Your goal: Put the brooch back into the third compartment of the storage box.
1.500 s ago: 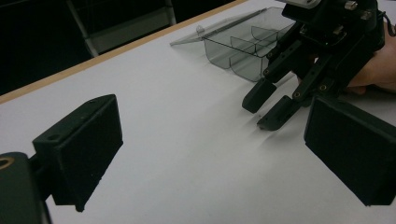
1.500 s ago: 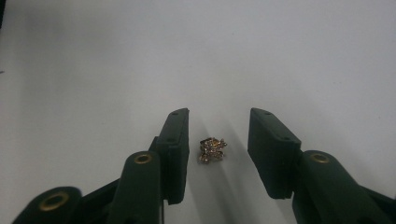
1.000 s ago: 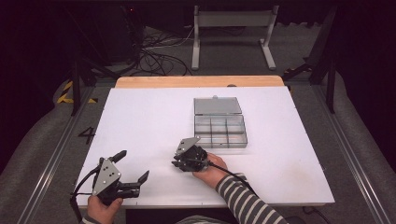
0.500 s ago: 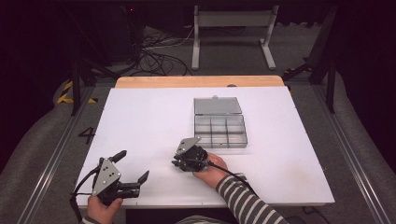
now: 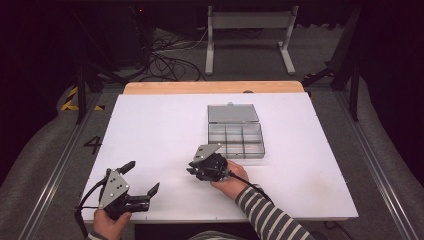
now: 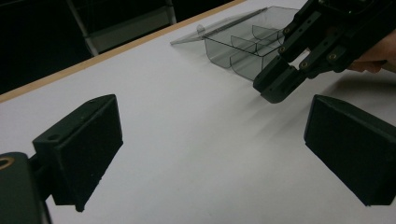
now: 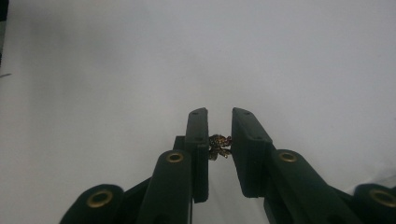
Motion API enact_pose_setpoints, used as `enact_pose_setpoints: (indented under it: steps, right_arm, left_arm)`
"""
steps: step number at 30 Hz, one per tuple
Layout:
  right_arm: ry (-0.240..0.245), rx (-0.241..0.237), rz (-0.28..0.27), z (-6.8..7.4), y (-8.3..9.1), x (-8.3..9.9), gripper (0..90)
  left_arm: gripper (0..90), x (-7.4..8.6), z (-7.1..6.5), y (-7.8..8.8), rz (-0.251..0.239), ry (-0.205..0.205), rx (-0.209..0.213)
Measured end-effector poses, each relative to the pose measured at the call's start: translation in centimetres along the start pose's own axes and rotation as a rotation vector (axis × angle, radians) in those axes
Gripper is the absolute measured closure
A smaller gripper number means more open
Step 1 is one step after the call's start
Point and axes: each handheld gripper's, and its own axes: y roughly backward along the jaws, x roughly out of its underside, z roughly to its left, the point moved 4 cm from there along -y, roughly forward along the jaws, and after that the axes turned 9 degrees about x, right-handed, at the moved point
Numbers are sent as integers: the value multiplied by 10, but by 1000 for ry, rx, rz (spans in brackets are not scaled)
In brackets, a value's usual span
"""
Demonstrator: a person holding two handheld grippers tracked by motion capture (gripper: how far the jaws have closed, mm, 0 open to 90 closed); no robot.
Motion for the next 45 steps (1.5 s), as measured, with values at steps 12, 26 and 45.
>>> enact_pose_setpoints:
  steps: [12,26,45]
  right_arm:
    - [-7,-2,-18,-6,14,-3,773]
    - [-18,18,-30,-16,27,-6,773]
    - [-37,96,-27,-49,56,-9,773]
  left_arm:
    - [52,0,0,0,-1,1,-1]
    - [52,0,0,0,2,-1,1]
    - [52,0,0,0,2,-2,-1]
